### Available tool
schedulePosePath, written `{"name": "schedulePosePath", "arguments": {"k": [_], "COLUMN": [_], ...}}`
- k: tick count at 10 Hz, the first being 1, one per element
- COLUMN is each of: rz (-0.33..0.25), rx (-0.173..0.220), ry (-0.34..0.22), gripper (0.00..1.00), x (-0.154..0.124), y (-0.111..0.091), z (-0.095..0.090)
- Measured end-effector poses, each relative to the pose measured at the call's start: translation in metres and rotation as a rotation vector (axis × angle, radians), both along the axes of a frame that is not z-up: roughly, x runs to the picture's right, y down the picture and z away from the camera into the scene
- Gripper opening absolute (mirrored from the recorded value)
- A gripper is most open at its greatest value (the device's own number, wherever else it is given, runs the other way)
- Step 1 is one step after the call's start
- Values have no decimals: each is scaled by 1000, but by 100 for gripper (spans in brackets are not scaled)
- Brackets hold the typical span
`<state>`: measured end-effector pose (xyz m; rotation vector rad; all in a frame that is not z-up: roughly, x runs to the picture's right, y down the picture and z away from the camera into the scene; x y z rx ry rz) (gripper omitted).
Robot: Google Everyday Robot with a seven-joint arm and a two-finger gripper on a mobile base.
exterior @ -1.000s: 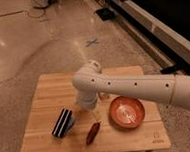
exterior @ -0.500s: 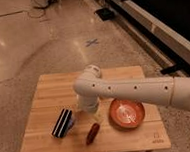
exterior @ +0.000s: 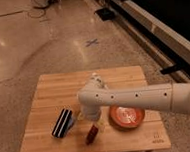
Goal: Place the pepper in the ceramic bowl
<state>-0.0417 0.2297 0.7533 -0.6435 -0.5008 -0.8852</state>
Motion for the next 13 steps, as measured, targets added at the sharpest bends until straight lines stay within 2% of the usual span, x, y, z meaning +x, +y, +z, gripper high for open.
{"name": "schedulePosePath", "arguments": {"k": [5, 6, 7, 8, 10, 13], "rz": [22, 19, 13, 12, 10, 6], "rx": [-8, -8, -8, -9, -15, -26], "ry": [15, 18, 20, 21, 27, 34], "gripper": [79, 74, 60, 54, 32, 4], "x": [23, 25, 27, 28, 30, 31], "y": [30, 34, 40, 42, 47, 48], "z": [22, 24, 27, 27, 29, 27]}}
